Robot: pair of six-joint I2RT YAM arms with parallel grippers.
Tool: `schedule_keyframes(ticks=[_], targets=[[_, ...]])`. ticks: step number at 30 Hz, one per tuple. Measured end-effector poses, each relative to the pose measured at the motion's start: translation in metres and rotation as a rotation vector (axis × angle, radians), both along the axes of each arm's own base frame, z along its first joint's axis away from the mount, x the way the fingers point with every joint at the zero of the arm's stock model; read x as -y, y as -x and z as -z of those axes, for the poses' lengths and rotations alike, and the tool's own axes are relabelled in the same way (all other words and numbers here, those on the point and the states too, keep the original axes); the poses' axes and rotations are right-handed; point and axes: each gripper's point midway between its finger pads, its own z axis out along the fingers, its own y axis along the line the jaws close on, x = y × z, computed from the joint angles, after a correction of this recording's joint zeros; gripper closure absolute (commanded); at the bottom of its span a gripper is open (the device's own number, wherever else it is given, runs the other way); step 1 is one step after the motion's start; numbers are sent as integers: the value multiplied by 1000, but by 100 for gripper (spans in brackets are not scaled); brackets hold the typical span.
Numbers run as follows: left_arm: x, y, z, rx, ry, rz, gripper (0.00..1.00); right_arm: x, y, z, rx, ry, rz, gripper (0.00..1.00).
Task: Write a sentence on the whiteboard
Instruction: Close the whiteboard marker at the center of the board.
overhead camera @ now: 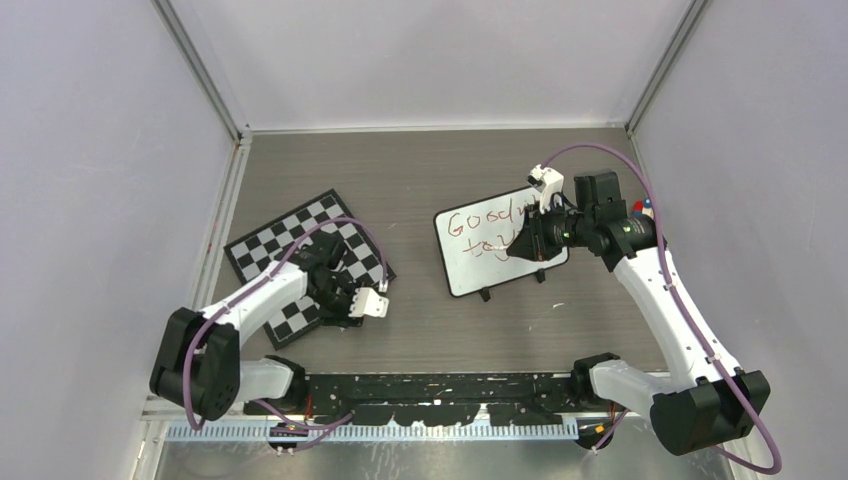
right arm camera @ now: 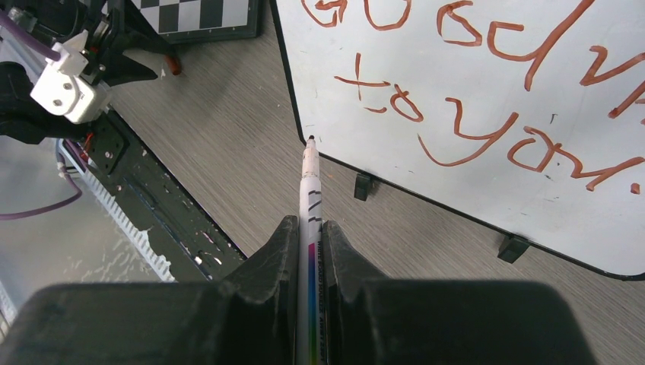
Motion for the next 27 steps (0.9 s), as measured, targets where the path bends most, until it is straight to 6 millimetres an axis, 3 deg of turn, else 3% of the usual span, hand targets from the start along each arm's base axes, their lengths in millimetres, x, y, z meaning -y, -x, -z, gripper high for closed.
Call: schedule_keyframes(ticks=[9, 19, 23, 27], targets=[[-16, -2, 21, 43, -91, 65, 59, 0, 0, 0, 0, 1, -1, 100], [-12, -4, 19, 30, -130, 73, 95, -2, 6, -1, -18, -13, -20, 100], [14, 2, 4, -9, -89, 24, 100, -7, 4, -10, -14, -44, -16, 100], [63, -20, -55, -16, 71, -120, 100, -19, 1, -30, -28, -133, -19, 100]])
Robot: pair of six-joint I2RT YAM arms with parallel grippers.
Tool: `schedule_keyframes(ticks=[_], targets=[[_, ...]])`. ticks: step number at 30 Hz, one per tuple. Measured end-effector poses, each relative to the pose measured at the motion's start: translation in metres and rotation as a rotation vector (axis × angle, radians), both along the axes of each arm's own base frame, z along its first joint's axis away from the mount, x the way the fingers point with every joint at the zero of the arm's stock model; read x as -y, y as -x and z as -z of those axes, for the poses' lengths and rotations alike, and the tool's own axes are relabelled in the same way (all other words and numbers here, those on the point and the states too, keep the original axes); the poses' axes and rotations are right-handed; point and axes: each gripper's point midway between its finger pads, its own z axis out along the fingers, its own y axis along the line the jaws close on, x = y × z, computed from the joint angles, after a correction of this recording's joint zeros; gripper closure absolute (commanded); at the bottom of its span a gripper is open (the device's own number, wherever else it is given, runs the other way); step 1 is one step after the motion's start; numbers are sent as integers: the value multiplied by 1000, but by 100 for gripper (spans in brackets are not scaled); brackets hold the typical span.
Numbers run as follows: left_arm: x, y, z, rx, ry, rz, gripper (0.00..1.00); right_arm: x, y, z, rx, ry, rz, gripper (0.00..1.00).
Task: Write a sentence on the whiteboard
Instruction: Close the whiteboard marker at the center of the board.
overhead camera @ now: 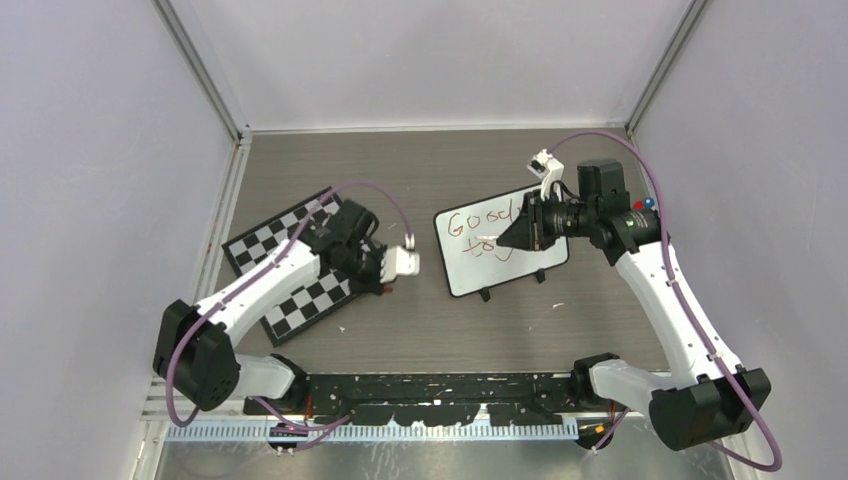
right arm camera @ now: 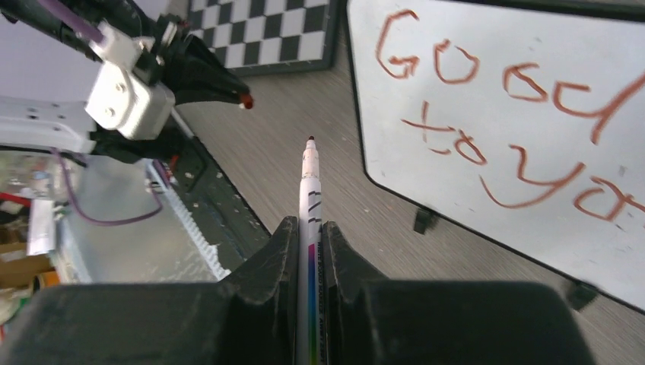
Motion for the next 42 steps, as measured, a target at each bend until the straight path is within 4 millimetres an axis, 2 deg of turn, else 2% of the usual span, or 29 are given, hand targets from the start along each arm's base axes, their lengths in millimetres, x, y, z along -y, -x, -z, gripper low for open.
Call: schedule_keyframes(ticks=[3, 4, 6, 8, 12, 20, 31, 42], targets=[[35, -20, -58, 32, 146, -88, 100, -13, -2, -15, -29, -96, -19, 100], [46, -23, -80, 37, 196, -110, 100, -18, -2, -20, -51, -134, -28, 100], [61, -20, -106, 45, 257, -111, 100, -25, -1, -25, -85, -184, -44, 100], [72, -11, -128, 39, 303, -99, 100, -32, 2, -29, -118, -234, -62, 100], [81, 4, -150, 2, 355, -74, 100, -42, 14, -28, -197, -308, -95, 100], [92, 13, -169, -24, 388, -35, 100, -63, 42, -31, -282, -349, -192, 100], [100, 24, -152, -54, 317, 29, 100, -72, 58, -26, -294, -326, -254, 100], [101, 22, -157, -38, 321, 33, 100, -74, 70, -15, -300, -275, -290, 100]])
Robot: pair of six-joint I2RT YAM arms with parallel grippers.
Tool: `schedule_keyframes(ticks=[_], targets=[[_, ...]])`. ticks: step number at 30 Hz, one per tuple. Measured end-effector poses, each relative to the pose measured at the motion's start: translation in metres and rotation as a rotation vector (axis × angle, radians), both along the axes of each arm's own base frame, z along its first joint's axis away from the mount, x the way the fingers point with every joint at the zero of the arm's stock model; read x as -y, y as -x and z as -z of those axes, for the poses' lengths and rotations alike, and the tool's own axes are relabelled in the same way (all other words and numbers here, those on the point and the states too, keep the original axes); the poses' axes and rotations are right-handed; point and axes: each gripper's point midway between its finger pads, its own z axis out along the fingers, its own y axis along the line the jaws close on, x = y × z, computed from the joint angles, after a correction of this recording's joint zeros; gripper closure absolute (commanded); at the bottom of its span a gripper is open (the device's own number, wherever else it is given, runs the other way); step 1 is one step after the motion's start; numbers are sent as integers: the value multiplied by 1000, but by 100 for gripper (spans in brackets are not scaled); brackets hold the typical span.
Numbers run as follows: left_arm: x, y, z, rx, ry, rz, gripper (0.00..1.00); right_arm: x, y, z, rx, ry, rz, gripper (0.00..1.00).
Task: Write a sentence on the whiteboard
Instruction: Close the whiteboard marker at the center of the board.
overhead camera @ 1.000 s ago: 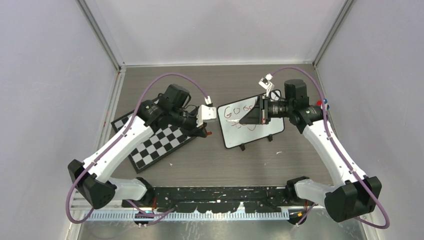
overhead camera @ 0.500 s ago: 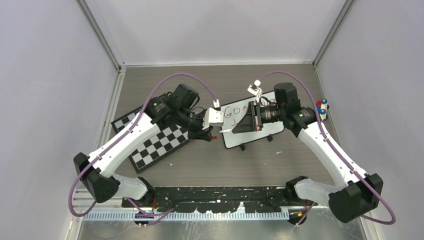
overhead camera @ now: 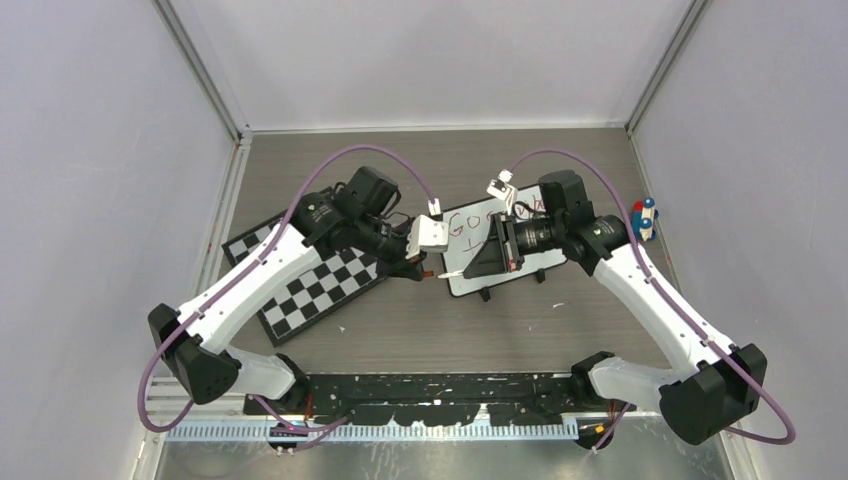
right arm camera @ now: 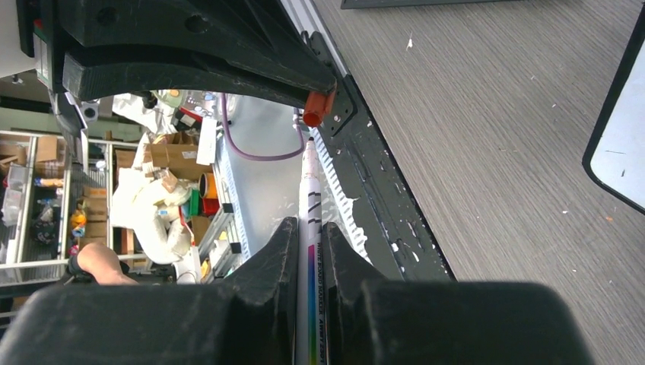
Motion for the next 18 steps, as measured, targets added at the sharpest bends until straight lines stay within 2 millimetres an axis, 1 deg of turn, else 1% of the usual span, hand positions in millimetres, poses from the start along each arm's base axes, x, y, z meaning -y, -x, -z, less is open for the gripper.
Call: schedule_keyframes(ticks=[12, 18], targets=[[3, 7, 6, -9, -24, 26, 100, 0, -3, -3, 24, 10, -1, 100], [3, 7, 6, -12, -27, 27, 100, -2, 0, -2, 29, 11, -13, 100]])
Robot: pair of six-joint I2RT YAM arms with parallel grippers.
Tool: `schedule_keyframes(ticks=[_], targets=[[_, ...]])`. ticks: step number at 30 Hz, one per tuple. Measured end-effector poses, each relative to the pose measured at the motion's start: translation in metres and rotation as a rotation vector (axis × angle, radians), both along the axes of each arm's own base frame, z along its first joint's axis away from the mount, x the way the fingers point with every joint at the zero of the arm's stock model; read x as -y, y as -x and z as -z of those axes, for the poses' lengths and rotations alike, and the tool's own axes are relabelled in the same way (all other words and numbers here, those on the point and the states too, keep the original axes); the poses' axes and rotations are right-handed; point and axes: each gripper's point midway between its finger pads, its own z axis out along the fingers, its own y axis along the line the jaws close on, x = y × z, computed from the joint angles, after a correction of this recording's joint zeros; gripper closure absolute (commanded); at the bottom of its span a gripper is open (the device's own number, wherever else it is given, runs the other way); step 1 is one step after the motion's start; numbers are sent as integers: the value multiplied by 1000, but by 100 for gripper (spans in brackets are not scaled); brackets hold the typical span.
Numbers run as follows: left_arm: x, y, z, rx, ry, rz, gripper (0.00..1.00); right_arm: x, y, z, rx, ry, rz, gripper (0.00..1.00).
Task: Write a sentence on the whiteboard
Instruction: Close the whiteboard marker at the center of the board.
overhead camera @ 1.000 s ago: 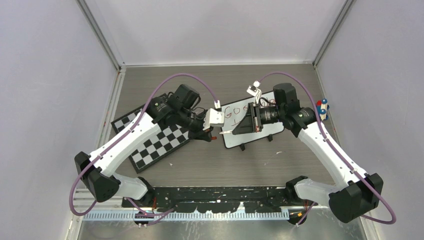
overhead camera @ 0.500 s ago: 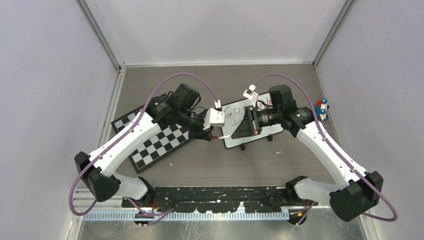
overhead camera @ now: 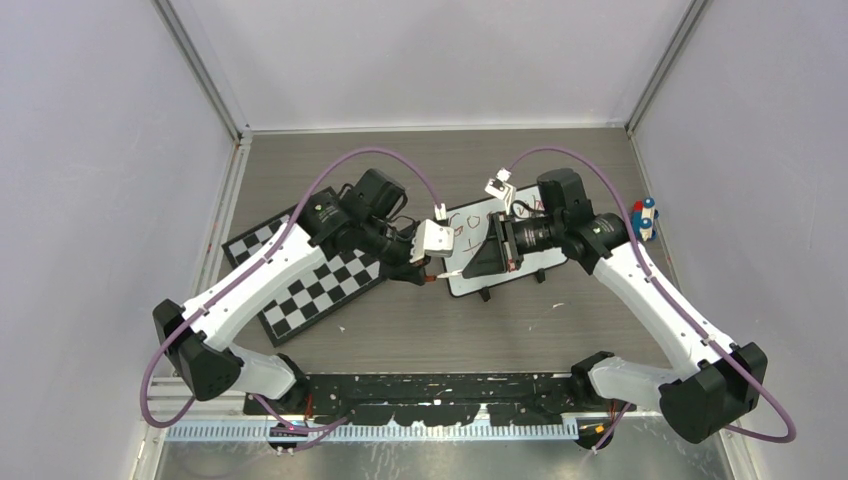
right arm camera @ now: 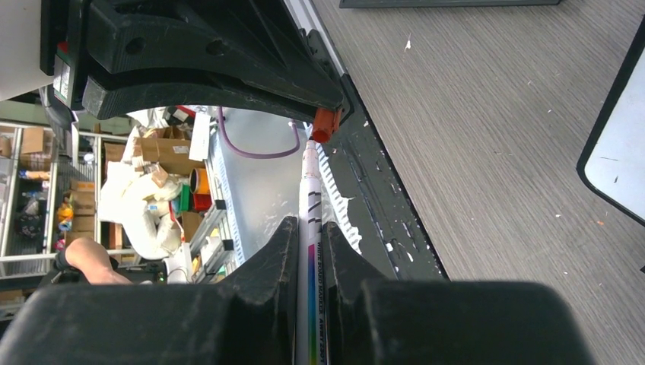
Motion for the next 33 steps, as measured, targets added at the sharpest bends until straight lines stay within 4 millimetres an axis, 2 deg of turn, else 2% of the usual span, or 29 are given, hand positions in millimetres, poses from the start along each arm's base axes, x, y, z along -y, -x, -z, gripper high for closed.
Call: schedule_keyframes(ticks=[13, 33], targets=[[1, -1, 0, -11, -3, -7, 100, 0, 1, 10, 0, 44, -3, 100], [1, -2, 2, -4, -14, -11, 100, -1, 0, 7, 17, 46, -5, 100]])
